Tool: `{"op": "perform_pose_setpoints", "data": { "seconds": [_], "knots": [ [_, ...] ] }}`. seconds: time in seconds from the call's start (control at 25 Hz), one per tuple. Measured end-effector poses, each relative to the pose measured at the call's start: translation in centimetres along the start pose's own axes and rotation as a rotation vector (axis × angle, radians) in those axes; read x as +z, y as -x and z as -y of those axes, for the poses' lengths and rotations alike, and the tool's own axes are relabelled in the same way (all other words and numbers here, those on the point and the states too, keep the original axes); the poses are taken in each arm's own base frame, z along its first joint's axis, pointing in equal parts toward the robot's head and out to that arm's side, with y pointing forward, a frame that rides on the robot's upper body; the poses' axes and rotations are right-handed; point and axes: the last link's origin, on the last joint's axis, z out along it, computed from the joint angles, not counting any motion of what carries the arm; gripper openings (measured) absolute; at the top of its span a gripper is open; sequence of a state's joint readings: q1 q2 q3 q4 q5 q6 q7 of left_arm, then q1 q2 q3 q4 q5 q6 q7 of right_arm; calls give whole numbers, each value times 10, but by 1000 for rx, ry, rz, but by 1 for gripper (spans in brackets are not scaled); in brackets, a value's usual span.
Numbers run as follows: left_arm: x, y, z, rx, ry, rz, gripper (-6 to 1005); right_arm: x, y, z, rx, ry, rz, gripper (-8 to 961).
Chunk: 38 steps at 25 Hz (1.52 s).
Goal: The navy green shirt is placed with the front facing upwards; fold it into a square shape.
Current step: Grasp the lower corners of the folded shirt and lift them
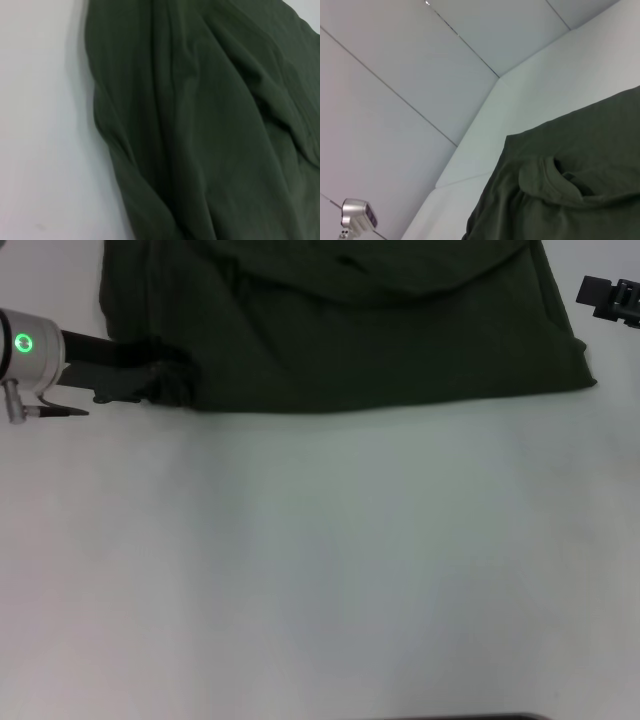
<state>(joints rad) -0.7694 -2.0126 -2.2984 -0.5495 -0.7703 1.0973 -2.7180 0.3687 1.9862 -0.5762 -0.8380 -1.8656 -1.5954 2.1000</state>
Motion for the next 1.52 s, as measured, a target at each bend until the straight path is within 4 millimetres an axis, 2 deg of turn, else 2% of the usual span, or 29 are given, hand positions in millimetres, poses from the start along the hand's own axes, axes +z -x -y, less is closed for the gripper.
{"op": "perform_pose_setpoints", "data": {
  "seconds": [0.24,0.44,0.88,1.12,1.32,1.52],
  "knots": [
    [2,-1,-6,16,3,7,580,-3,-1,-1,8,10,6,928],
    [2,-1,-6,17,3,6,339,-2,-1,-1,8,13,1,928],
    [-1,-3,-4,18,-2,3,1,-4,-3,-3,18,26,-18,927],
    [-7,-3,-9,30,25,29,0,-8,-3,2,60,-19,-115,927],
    [-15,-6,-12,49,39,28,1,-23,12,12,125,-143,-290,927],
    [-18,-6,-12,57,40,38,2,-37,31,19,176,-269,-364,926]
  ]
}}
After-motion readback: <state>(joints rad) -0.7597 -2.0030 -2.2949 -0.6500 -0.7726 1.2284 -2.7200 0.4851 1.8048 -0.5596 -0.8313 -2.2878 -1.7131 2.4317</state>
